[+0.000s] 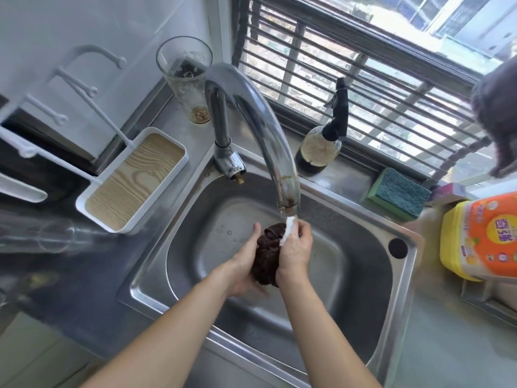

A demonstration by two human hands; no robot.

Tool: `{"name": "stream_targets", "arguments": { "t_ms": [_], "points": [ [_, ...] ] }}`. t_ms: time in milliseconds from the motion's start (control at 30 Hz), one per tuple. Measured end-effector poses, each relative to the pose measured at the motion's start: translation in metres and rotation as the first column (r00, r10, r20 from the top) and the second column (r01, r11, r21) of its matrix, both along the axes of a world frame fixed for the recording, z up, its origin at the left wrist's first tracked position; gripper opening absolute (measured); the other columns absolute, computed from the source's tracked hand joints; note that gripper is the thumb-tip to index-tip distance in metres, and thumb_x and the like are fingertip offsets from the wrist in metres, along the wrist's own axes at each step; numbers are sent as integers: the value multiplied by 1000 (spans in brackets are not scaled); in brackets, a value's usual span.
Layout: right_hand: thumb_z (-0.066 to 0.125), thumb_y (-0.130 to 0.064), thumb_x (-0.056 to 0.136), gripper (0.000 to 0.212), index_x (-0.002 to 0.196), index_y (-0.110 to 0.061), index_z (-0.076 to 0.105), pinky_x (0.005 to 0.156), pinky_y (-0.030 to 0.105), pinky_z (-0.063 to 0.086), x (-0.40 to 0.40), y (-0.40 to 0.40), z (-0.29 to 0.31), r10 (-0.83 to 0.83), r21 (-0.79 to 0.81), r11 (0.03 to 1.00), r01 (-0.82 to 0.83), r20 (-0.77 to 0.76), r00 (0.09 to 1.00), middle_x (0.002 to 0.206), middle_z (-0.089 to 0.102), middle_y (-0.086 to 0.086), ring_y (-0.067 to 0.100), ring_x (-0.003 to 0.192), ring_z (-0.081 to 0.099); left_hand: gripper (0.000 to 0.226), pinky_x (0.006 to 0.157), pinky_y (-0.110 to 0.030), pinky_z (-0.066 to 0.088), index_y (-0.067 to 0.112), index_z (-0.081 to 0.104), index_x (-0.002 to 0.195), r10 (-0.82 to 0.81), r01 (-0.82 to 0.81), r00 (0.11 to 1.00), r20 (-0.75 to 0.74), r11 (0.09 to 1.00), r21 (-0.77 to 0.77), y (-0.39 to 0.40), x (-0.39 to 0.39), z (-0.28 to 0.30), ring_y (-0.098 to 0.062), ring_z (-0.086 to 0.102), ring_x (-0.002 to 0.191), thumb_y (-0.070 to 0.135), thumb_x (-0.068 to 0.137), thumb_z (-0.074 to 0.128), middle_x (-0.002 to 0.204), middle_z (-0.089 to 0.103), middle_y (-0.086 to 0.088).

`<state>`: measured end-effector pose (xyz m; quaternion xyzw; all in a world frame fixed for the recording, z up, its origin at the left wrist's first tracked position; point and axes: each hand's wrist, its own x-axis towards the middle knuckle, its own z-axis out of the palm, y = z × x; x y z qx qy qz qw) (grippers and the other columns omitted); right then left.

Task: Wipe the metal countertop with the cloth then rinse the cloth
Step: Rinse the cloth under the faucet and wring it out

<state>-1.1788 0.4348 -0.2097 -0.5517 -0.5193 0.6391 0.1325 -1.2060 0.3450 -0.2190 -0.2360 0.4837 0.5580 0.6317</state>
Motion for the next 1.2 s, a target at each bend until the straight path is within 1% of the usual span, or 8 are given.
{"name": "stream_targets", "arguments": {
  "t_ms": [133,267,400,567,767,833,1000,1200],
  "points": [
    [69,-24,92,12,103,-20,67,100,47,54,23,6,-8,25,57,998,-32,124,992,101,73,1,22,101,69,56,65,-42,62,17,72,120,202,-208,973,-109,977,-41,-3,-4,-4,-33,74,99,62,90,61,120,73,-15],
    [62,-28,96,14,93,-16,66,90,44,53,41,-24,-7,157,-23,987,-158,316,936,93,73,8,32,96,67,31,57,-24,51,17,63,116,284,-401,859,-426,890,-217,3,-10,-11,-21,69,85,37,93,68,111,72,-12],
    [57,-47,92,34,75,-20,46,61,33,41,42,-59,6,222,154,950,-273,284,933,65,60,-5,8,63,56,23,57,-20,48,15,64,84,163,-327,839,-519,913,-243,10,-6,-5,-9,64,64,36,93,68,70,69,4],
    [55,-27,100,34,75,-5,57,75,42,45,13,-4,6,40,157,983,-96,328,944,73,66,11,35,78,60,28,45,-17,41,17,56,66,29,-142,837,-547,976,-165,12,7,3,-11,50,51,14,93,61,52,56,8],
    [46,-50,97,41,70,-23,61,59,20,38,28,-58,21,188,360,896,-258,219,957,64,66,-8,7,61,58,29,56,-23,46,11,65,71,118,-288,878,-463,904,-316,17,-16,12,-17,58,62,29,94,66,66,64,-2],
    [48,-46,98,41,65,-23,61,60,26,37,27,-56,23,198,389,875,-287,254,947,62,66,-5,12,62,57,26,57,-24,47,12,67,75,178,-313,884,-433,913,-263,14,-13,13,-19,60,68,31,93,68,71,65,-5],
    [49,-29,104,34,89,-9,72,76,37,43,-2,8,12,204,51,966,-254,456,866,99,73,22,42,102,65,23,50,-20,49,16,71,71,63,-157,893,-446,972,-176,19,3,18,-17,62,58,28,91,66,64,68,-1],
    [42,-48,95,45,76,-15,66,64,34,37,17,-52,27,286,378,844,-380,283,916,78,73,10,31,76,64,36,68,-30,51,7,69,76,160,-334,866,-474,890,-310,15,-24,14,-22,66,70,38,94,66,75,71,-6]
  ]
}}
